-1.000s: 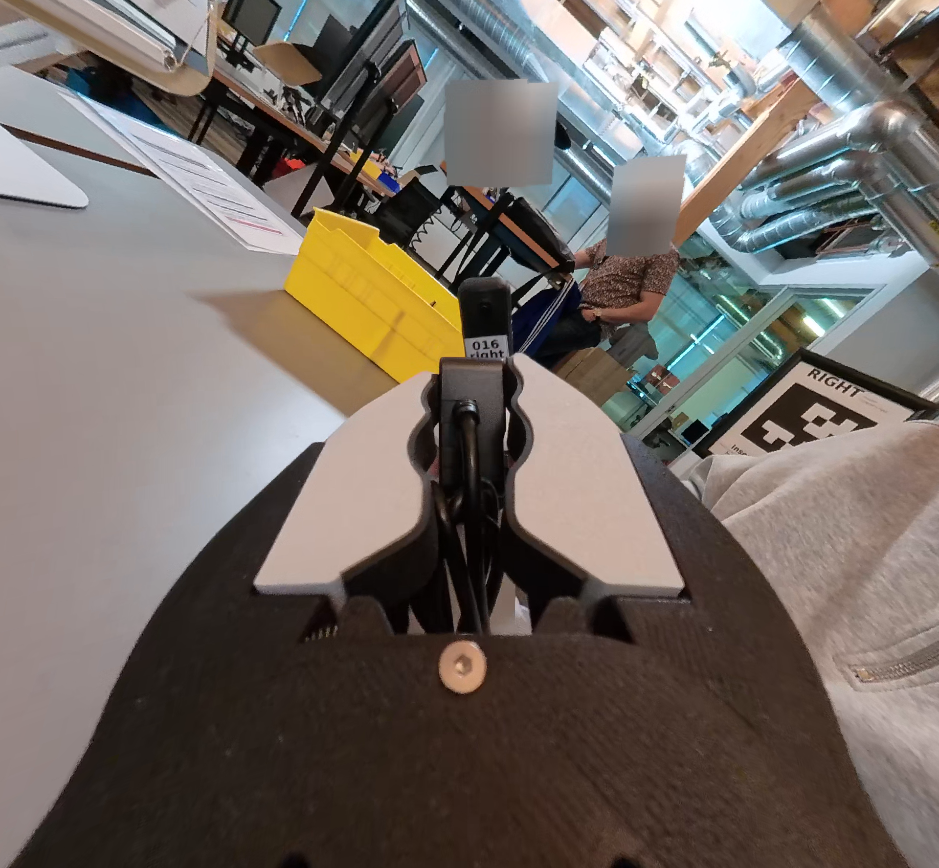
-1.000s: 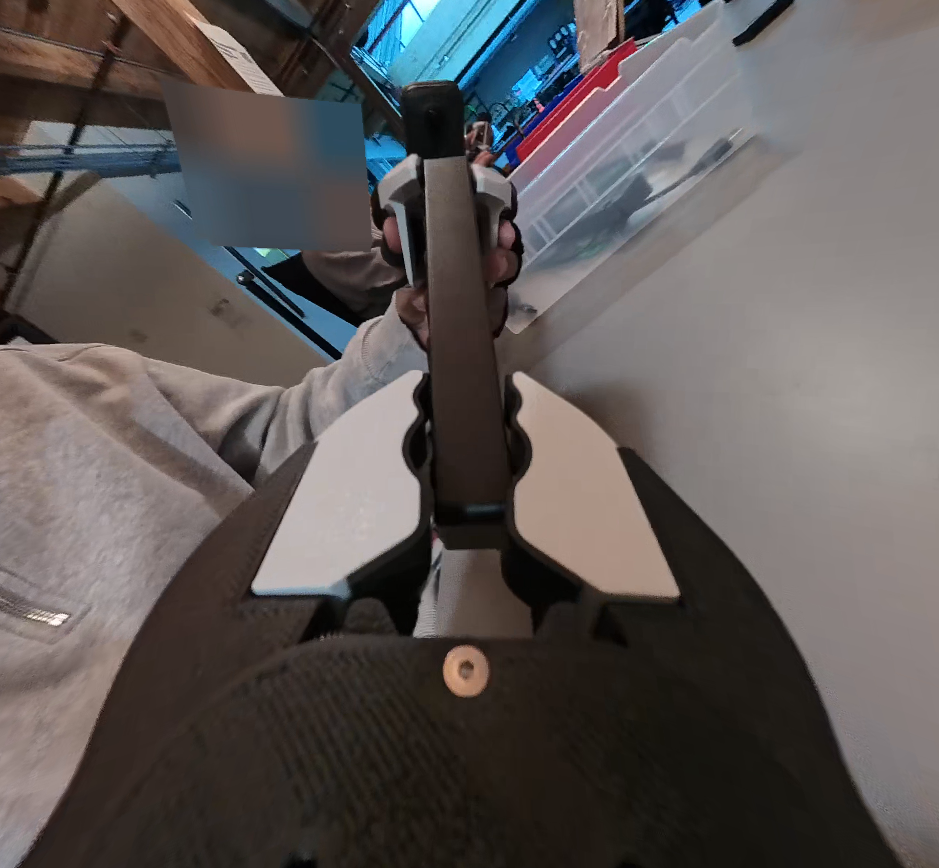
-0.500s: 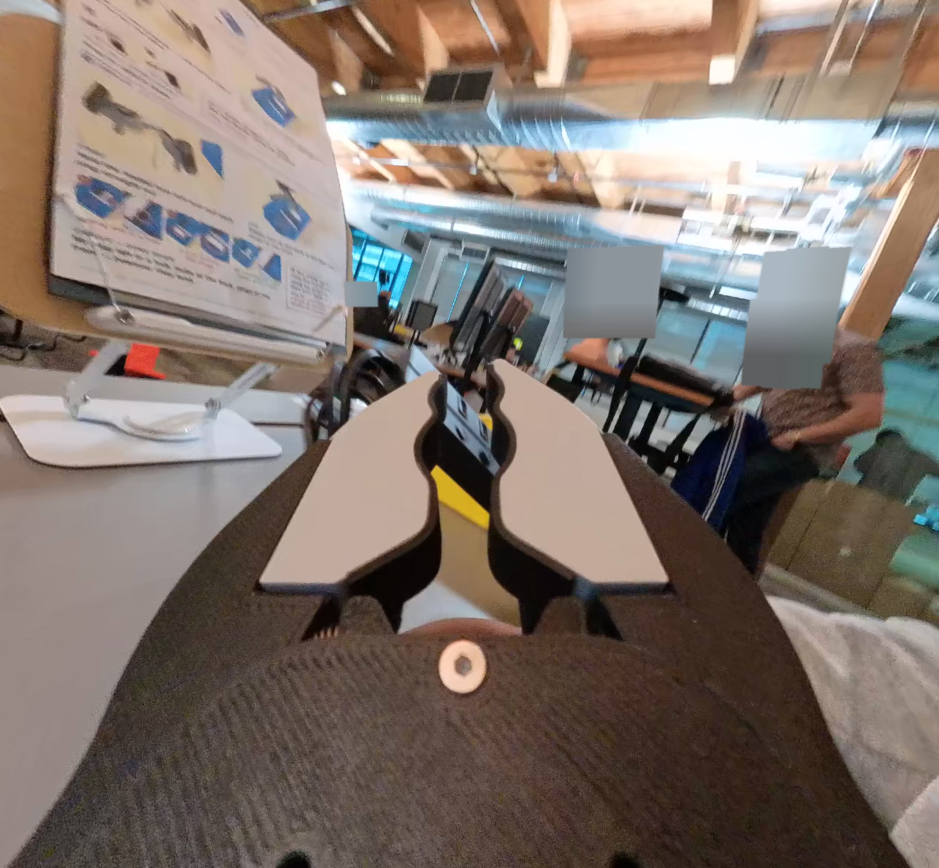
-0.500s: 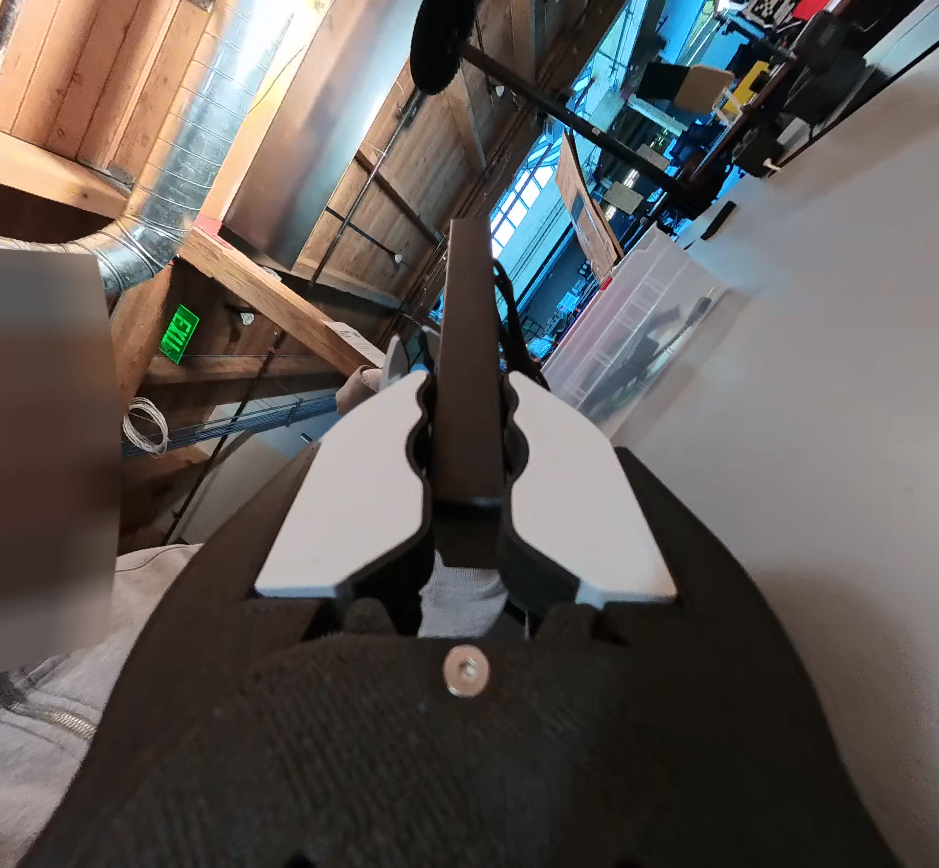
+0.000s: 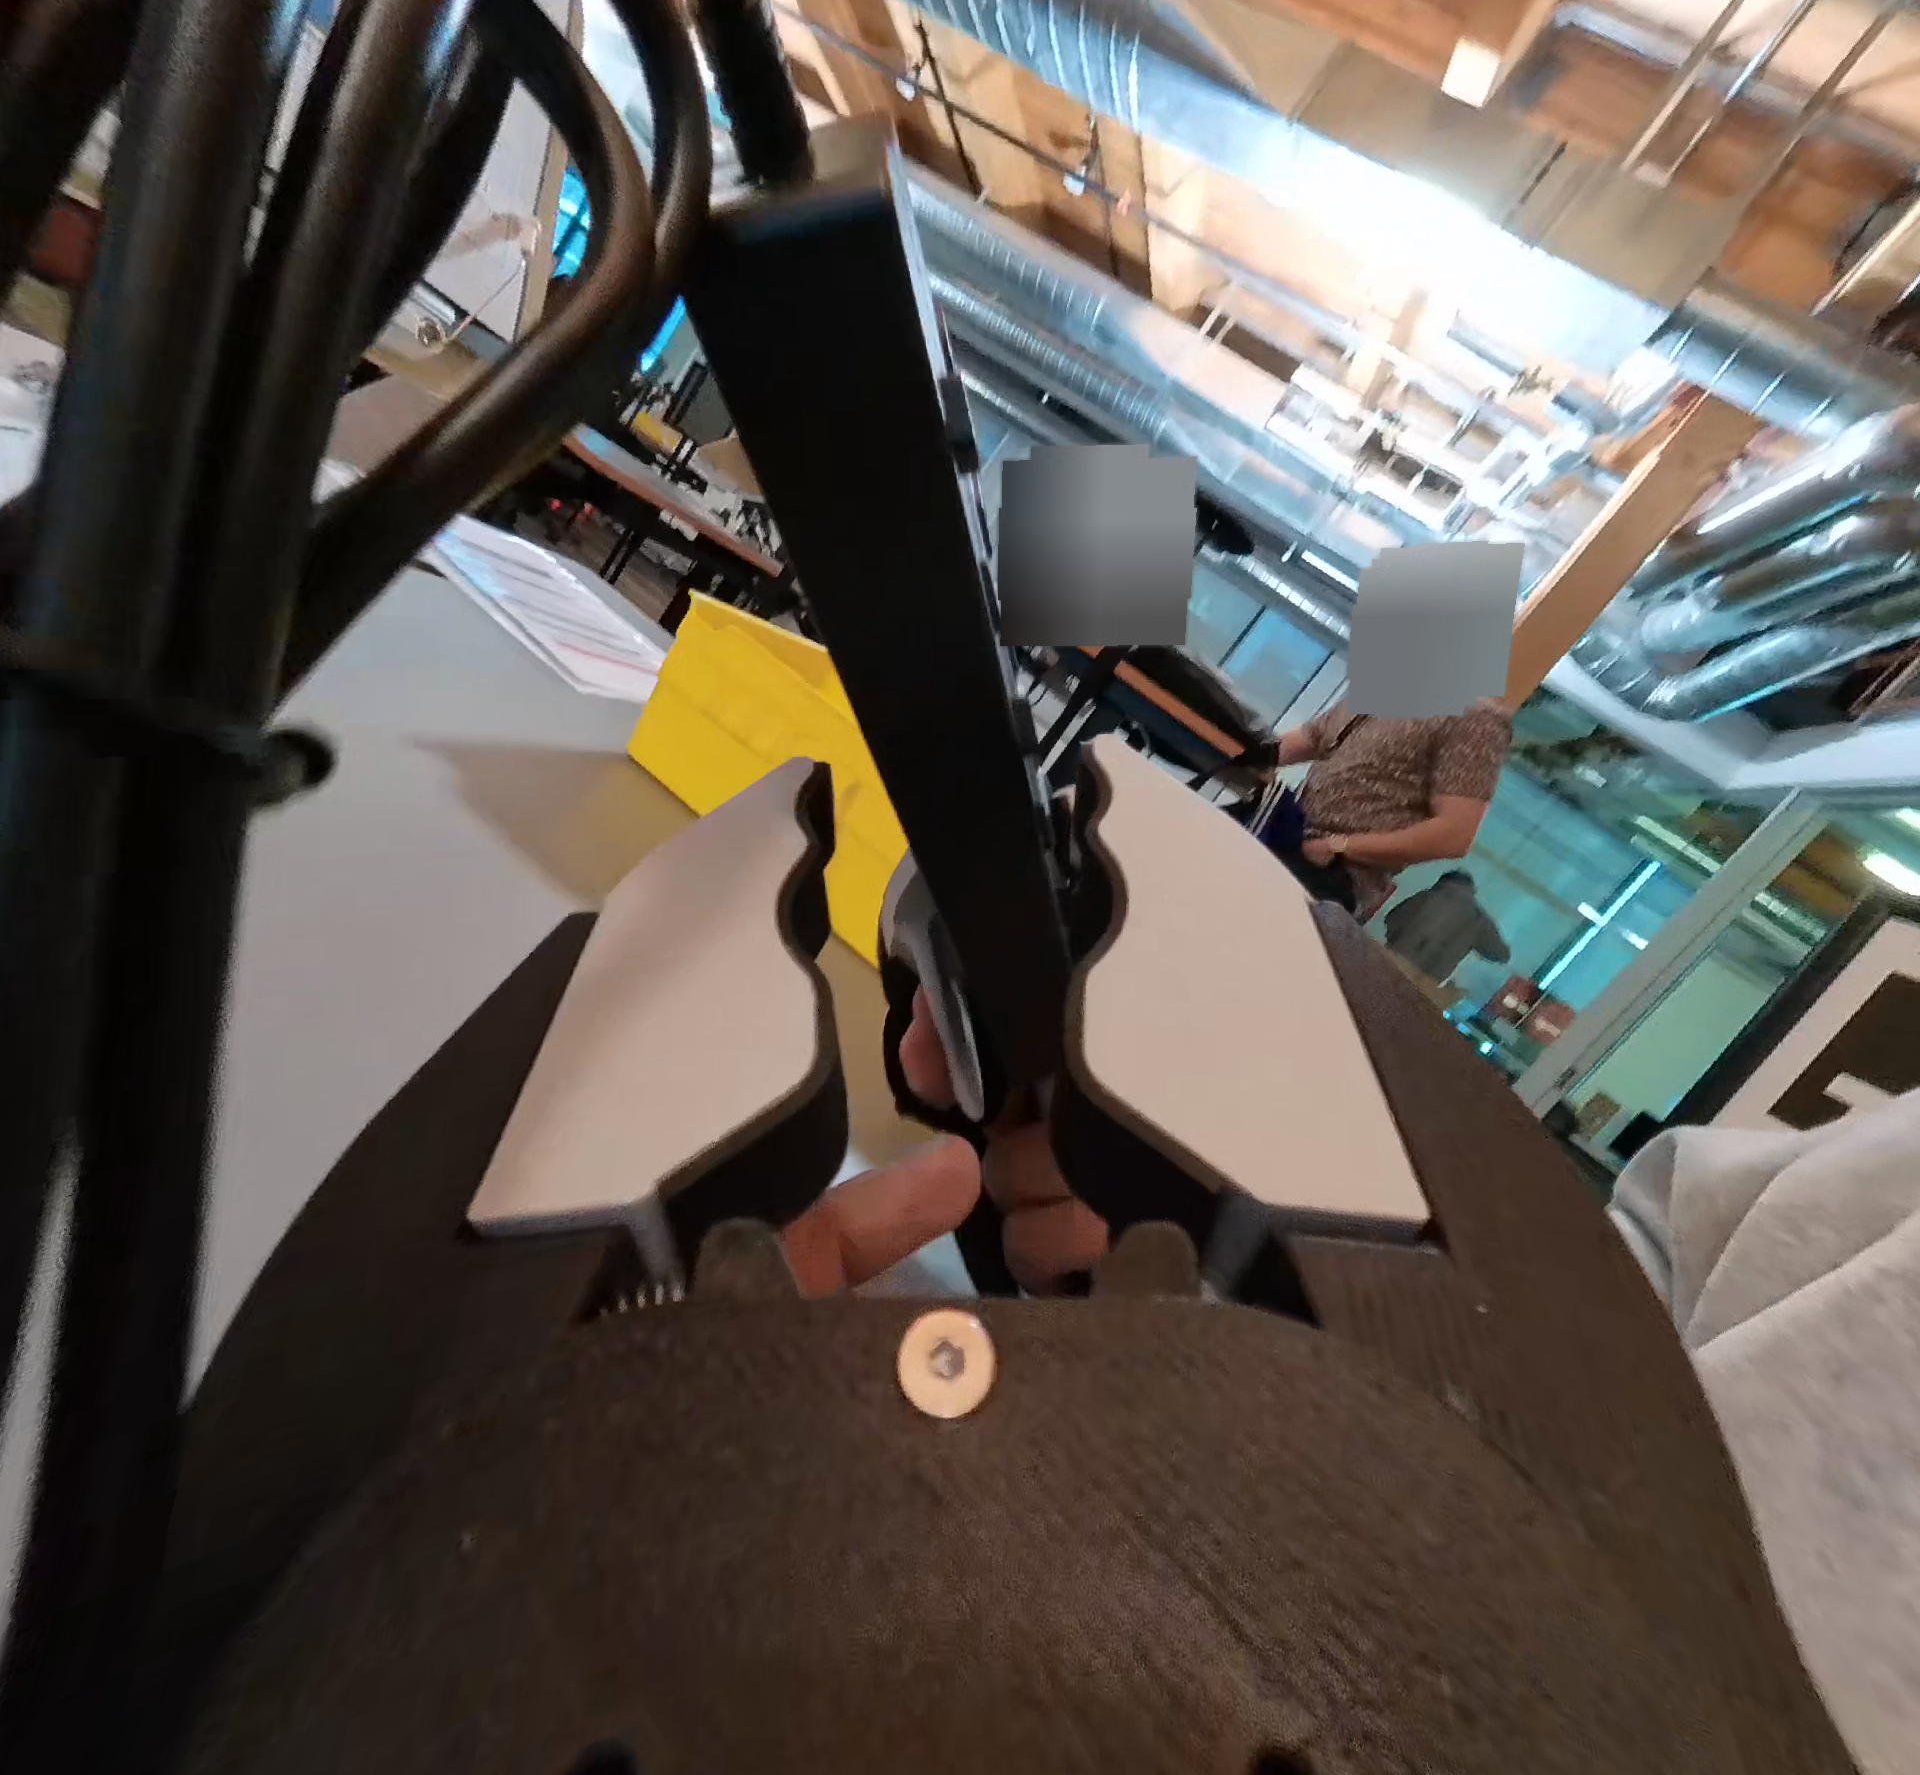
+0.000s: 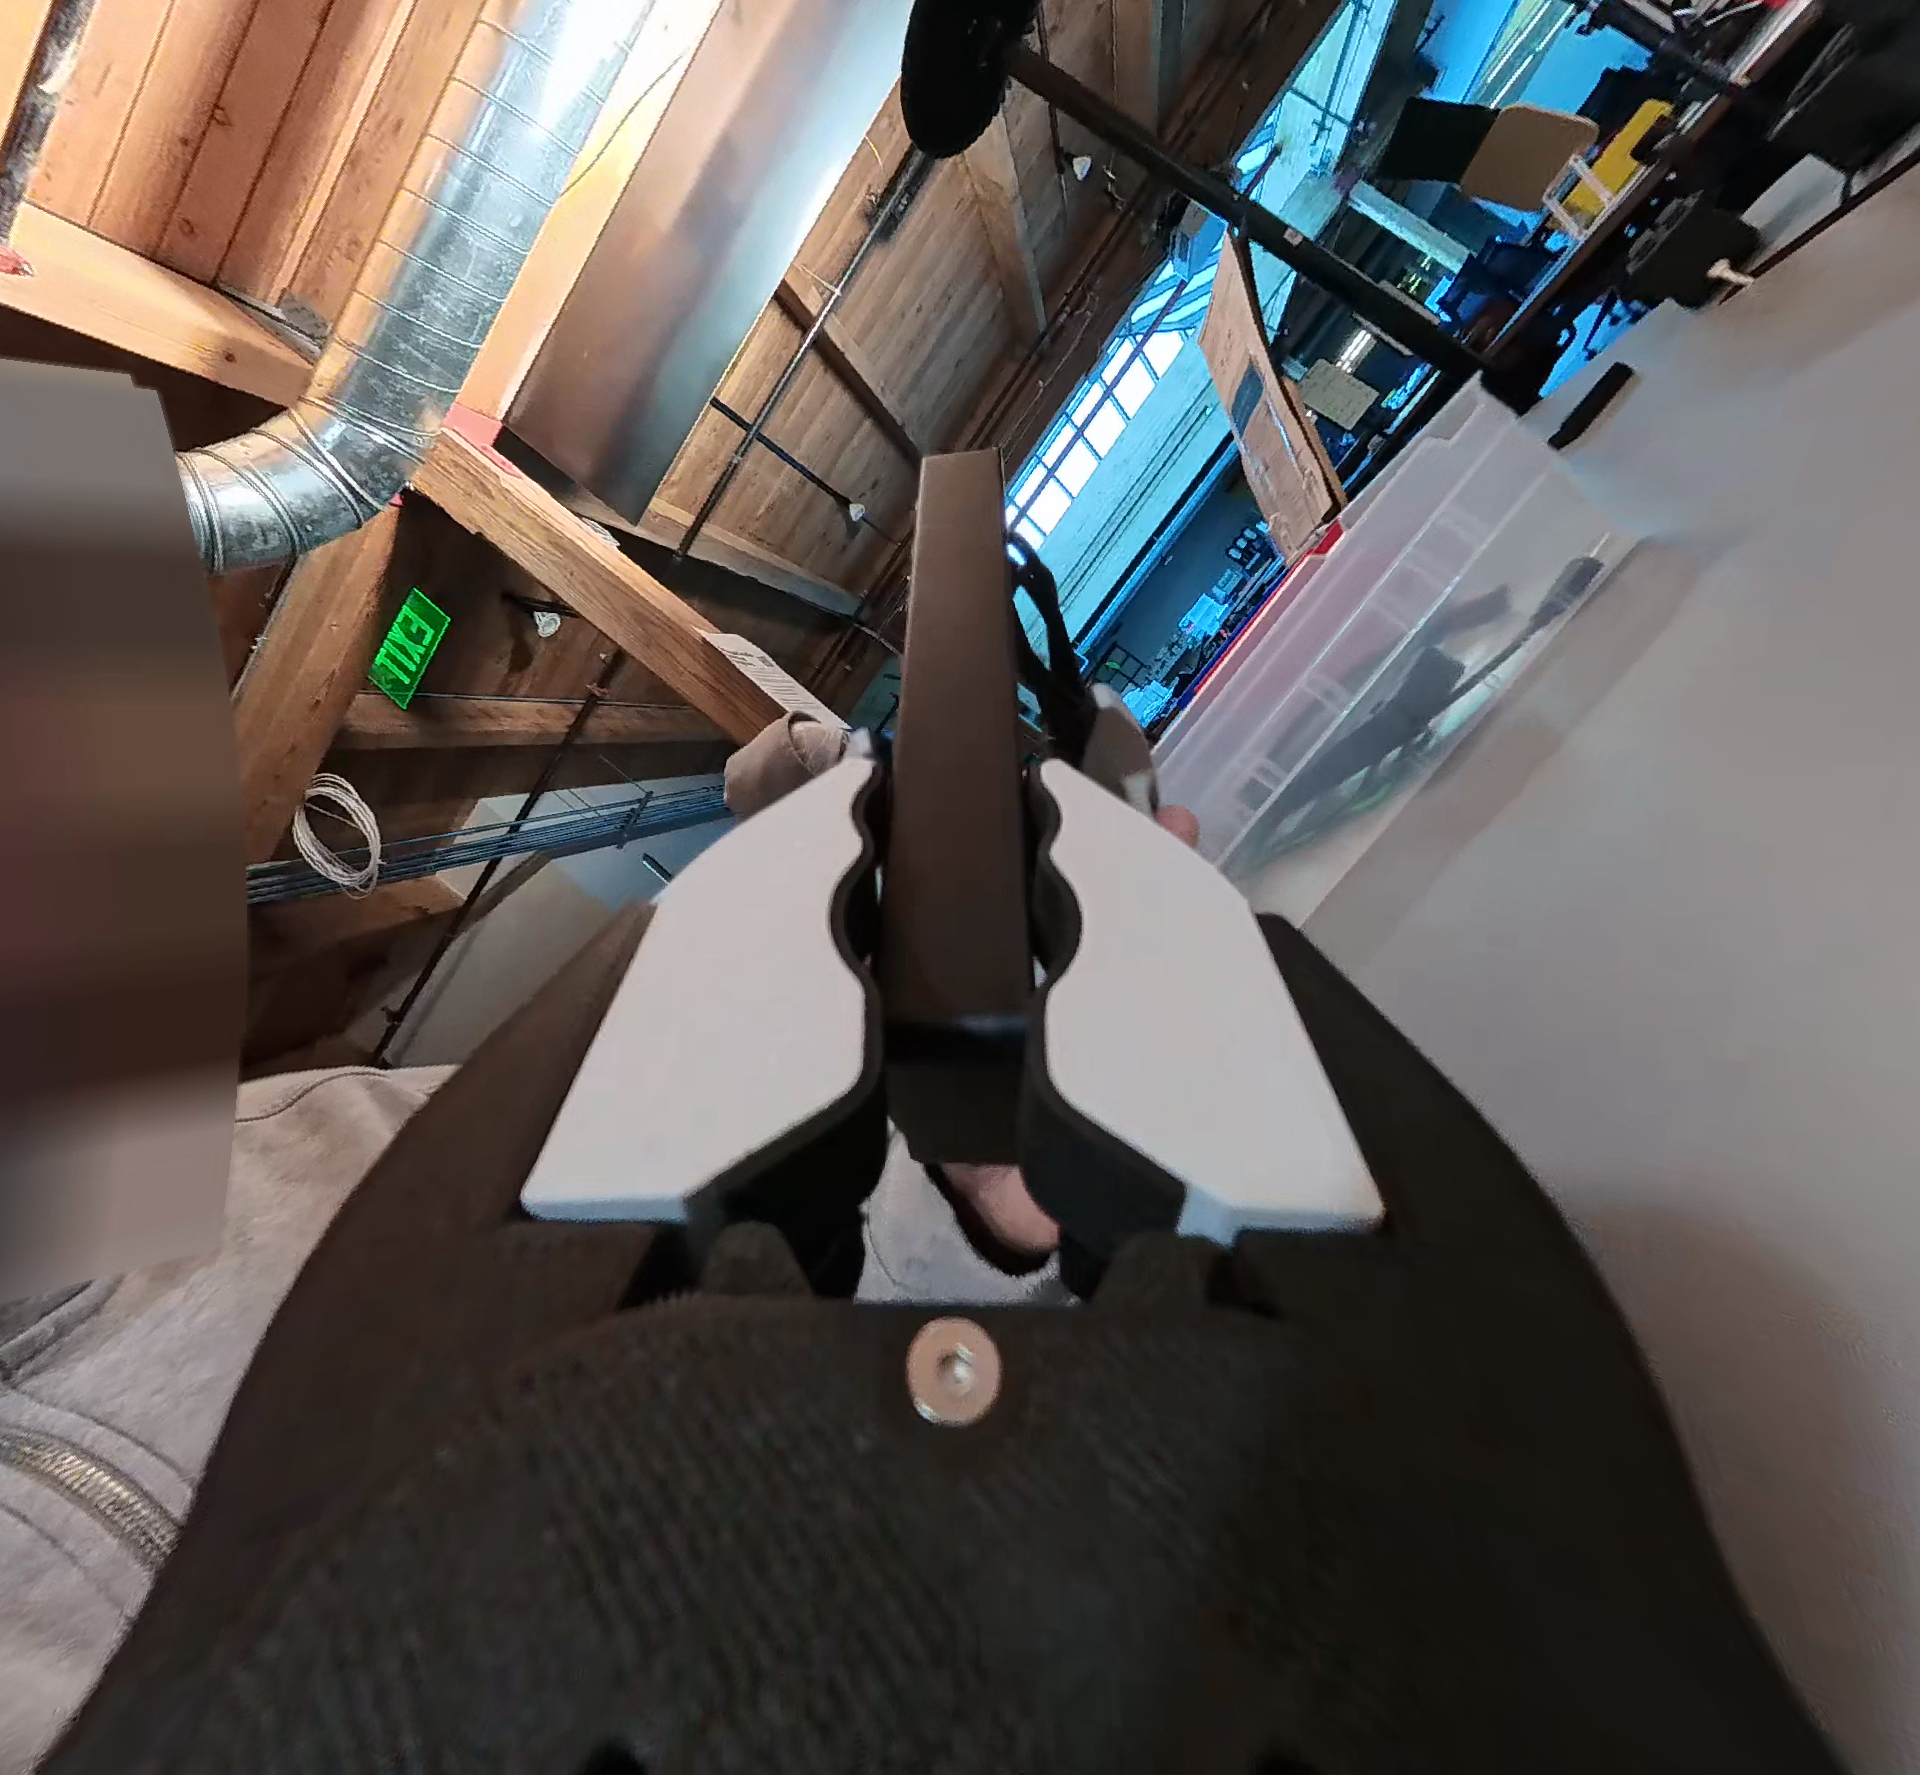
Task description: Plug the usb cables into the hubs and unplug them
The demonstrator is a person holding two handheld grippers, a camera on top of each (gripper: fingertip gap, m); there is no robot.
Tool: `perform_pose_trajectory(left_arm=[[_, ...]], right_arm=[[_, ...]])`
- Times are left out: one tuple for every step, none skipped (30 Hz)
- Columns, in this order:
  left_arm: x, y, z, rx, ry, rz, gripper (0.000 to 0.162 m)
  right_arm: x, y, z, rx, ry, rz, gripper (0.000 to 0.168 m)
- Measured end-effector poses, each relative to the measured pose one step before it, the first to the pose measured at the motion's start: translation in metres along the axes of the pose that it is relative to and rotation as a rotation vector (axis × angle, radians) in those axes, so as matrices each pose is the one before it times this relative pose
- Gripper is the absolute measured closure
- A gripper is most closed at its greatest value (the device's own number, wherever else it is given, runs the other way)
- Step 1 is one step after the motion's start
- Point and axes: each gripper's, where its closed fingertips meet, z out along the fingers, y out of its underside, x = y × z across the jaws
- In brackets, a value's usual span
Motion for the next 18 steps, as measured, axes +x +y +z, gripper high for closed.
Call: perform_pose_trajectory(left_arm=[[0.00029, -0.00212, -0.0011, 0.0153, 0.0074, -0.0106, 0.12], [-0.00032, -0.00211, -0.00105, 0.0136, 0.0027, -0.0027, 0.124], [-0.00037, -0.00145, -0.00104, 0.0059, -0.0001, 0.0092, 0.131], [-0.00037, -0.00072, -0.00068, 0.002, -0.0021, 0.0118, 0.131], [0.00057, -0.00024, 0.00016, -0.0049, 0.0043, 0.0066, 0.131], [0.00083, 0.00053, 0.00086, -0.011, 0.0061, 0.0015, 0.132], [0.00041, 0.00129, 0.00098, -0.0138, 0.0015, 0.0038, 0.132], [0.0002, 0.00148, 0.00078, -0.0105, -0.0011, 0.0097, 0.132], [0.00044, 0.00159, 0.00056, -0.0064, 0.0003, 0.0111, 0.132], [0.00078, 0.00148, 0.0004, -0.0065, 0.0032, 0.0086, 0.132], [0.00112, 0.00174, 0.00068, -0.0097, 0.0058, 0.0069, 0.131], [0.00164, 0.00099, 0.00068, -0.0072, 0.0084, 0.0101, 0.126], [0.00154, 0.00039, 0.00052, -0.0054, 0.0058, 0.0097, 0.123], [0.00105, 0.0003, 0.00046, -0.0056, 0.0037, 0.0083, 0.119], [0.00045, -0.00013, -0.00001, -0.0013, 0.0014, 0.0053, 0.118], [-0.0008, -0.00051, -0.00047, 0.0038, -0.0044, 0.0007, 0.119], [-0.00235, -0.0007, -0.00084, 0.0065, -0.0121, -0.0031, 0.119], [-0.00237, -0.00076, -0.00109, 0.0065, -0.0095, -0.0057, 0.123]], right_arm=[[0.00062, 0.00372, 0.00172, -0.0074, 0.003, -0.0013, 0.143], [0.00072, 0.00415, 0.00185, -0.0097, 0.0033, -0.0032, 0.143], [0.00062, 0.00397, 0.00184, -0.0085, 0.0031, -0.0035, 0.143], [0.0005, 0.00193, 0.0012, 0.0022, 0.0014, 0.0006, 0.143], [0.00011, 0.00027, 0.00031, 0.0097, -0.0045, 0.007, 0.143], [-0.00022, -0.00088, -0.00047, 0.0119, -0.0084, 0.0136, 0.143], [-0.00008, -0.00159, -0.00106, 0.0125, -0.0095, 0.0168, 0.143], [0.00005, -0.00219, -0.00117, 0.013, -0.0092, 0.0163, 0.143], [0.00006, -0.00207, -0.00123, 0.0118, -0.0072, 0.0124, 0.143], [-0.00009, -0.0021, -0.00121, 0.0111, -0.0047, 0.0075, 0.143], [-0.00033, -0.00195, -0.00093, 0.009, -0.0038, 0.0058, 0.143], [-0.00013, -0.0011, -0.00081, 0.001, -0.0028, 0.0063, 0.143], [-0.00002, -0.00078, -0.00096, -0.0017, -0.0025, 0.0041, 0.143], [-0.0002, -0.00123, -0.00085, 0.0022, -0.0035, 0.0029, 0.143], [-0.00053, -0.00167, -0.00091, 0.0061, -0.0051, 0.0046, 0.143], [-0.00076, -0.00223, -0.00098, 0.0121, -0.0067, 0.0044, 0.143], [-0.0007, -0.00267, -0.00119, 0.0168, -0.0077, 0.0062, 0.142], [-0.00038, -0.00211, -0.00102, 0.0135, -0.0069, 0.0107, 0.142]])
